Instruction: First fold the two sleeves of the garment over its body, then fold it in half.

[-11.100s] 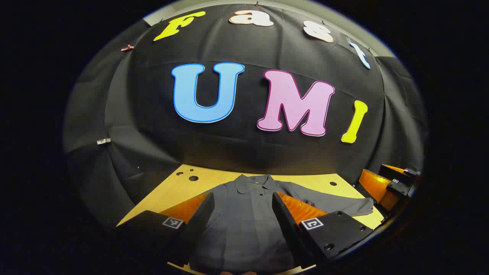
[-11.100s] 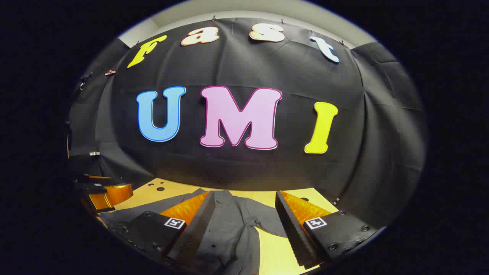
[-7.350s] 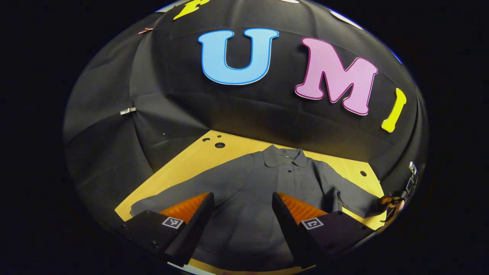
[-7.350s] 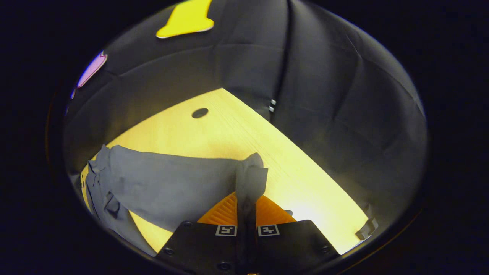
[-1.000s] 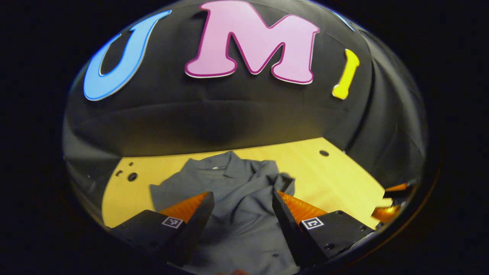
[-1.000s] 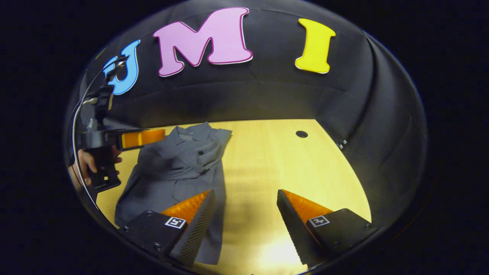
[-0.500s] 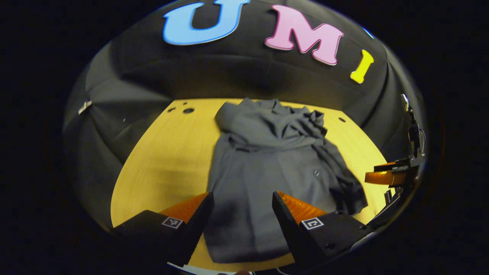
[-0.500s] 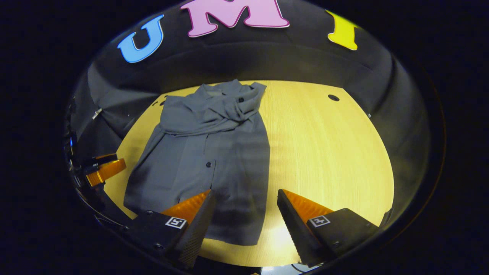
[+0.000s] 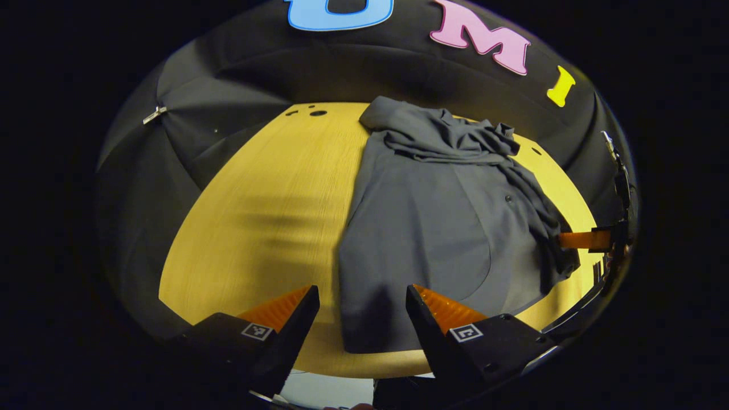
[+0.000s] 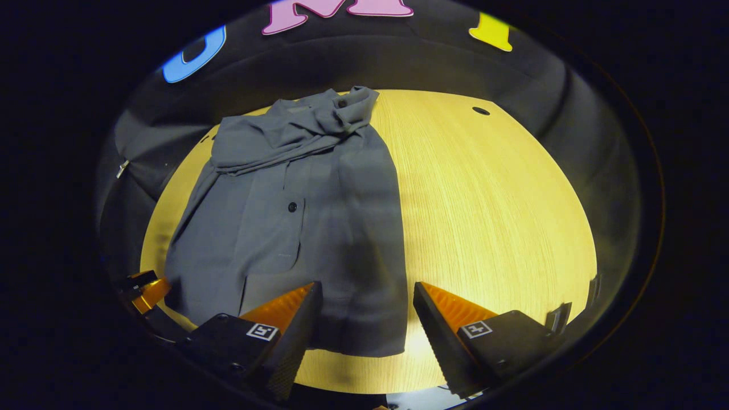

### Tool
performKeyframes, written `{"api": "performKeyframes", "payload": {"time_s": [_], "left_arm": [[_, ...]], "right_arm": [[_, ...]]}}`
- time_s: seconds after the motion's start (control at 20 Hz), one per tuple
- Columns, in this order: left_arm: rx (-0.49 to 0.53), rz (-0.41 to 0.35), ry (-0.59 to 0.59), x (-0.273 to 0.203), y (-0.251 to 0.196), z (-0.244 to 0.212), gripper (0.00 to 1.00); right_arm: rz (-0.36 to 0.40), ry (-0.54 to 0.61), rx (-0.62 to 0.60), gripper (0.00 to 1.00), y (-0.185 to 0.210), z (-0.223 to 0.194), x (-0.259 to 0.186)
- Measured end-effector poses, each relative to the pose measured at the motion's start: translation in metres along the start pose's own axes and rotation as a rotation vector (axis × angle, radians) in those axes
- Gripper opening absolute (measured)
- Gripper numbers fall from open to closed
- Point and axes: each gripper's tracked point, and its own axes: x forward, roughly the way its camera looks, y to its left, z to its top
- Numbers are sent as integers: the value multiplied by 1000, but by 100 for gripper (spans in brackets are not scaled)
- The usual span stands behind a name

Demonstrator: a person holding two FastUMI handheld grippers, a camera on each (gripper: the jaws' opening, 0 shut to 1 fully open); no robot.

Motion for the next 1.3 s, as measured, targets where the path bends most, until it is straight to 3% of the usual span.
{"api": "performKeyframes", "payload": {"time_s": [0.2, 0.45, 0.55, 0.65, 0.7, 0.75, 0.8, 0.9, 0.95, 1.0, 1.15, 1.3], "left_arm": [[-4, -2, 27, 8, -5, -10, 96], [95, 19, 44, 12, -11, -23, 98], [90, 16, 65, 12, -14, -26, 95], [78, 6, 85, 11, -18, -27, 93], [98, -10, 84, 11, -23, -26, 91], [122, -24, 88, 13, -29, -26, 82], [145, -42, 80, 13, -37, -24, 77], [169, -59, 67, 16, -46, -22, 53], [166, -60, 64, 13, -50, -19, 41], [163, -67, 62, 16, -54, -17, 29], [198, -87, 72, 15, -57, -19, 8], [113, -129, 67, 13, -61, -15, 6]], "right_arm": [[-21, 13, -24, 100, 3, -16, 9], [-26, 53, -6, 100, 7, -32, 14], [-23, 60, -26, 100, 8, -32, 14], [-8, 66, -30, 96, 13, -31, 15], [5, 73, -38, 88, 19, -31, 16], [15, 75, -52, 81, 25, -30, 16], [32, 83, -66, 63, 31, -32, 16], [51, 99, -74, 34, 39, -32, 16], [51, 99, -72, 27, 38, -29, 16], [76, 99, -74, 24, 40, -29, 17], [122, 127, -27, 11, 39, -32, 15], [146, 121, -30, 8, 39, -29, 12]]}}
